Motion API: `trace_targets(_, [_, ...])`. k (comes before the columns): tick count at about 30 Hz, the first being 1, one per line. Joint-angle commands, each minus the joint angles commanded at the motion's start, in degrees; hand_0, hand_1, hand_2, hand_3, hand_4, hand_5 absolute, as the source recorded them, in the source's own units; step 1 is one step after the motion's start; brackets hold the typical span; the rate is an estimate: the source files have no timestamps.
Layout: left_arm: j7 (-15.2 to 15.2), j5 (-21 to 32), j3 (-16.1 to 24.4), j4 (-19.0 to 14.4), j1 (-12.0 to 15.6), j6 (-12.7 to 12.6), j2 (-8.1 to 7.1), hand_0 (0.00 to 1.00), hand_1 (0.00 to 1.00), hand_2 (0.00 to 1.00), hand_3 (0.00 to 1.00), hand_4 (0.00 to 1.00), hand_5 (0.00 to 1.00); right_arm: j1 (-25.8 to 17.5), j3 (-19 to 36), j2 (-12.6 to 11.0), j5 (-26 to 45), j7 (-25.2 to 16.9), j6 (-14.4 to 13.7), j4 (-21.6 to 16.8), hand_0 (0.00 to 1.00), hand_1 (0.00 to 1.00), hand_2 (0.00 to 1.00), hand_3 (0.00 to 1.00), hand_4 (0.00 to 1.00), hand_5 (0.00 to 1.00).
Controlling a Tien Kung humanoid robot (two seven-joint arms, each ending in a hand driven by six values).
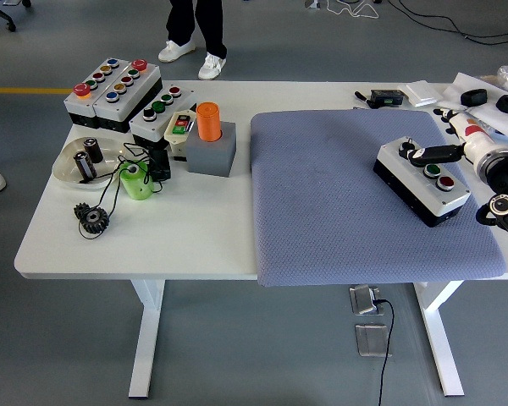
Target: Pick up the button,place it on the desk,press the button,press the button
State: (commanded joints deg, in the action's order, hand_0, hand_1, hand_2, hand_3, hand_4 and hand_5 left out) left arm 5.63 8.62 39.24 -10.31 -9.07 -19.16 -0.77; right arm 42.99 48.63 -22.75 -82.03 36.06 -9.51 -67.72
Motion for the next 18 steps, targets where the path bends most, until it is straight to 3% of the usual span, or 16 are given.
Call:
trace_targets(6, [-0.02,0.2,-0.35,0.0,0.13,-0.02,-0.02,0.653,0.7,0.721,0.494,0.321,0.961,0.7,-0.38,2.61,-1.49,0.9,0.56,3.48,0.998,0.973,0.998,0.998,0.933,0.308])
trace_targets(18, [-0.17,0.24,-0.76,0.0,0.24,-0.06,0.03,0.654,0.698,0.721,0.493,0.32,0.958,4.3,-0.67,8.61,-8.68,0.92,2.59,15.27,0.998,0.975,0.998,0.998,0.944,0.319])
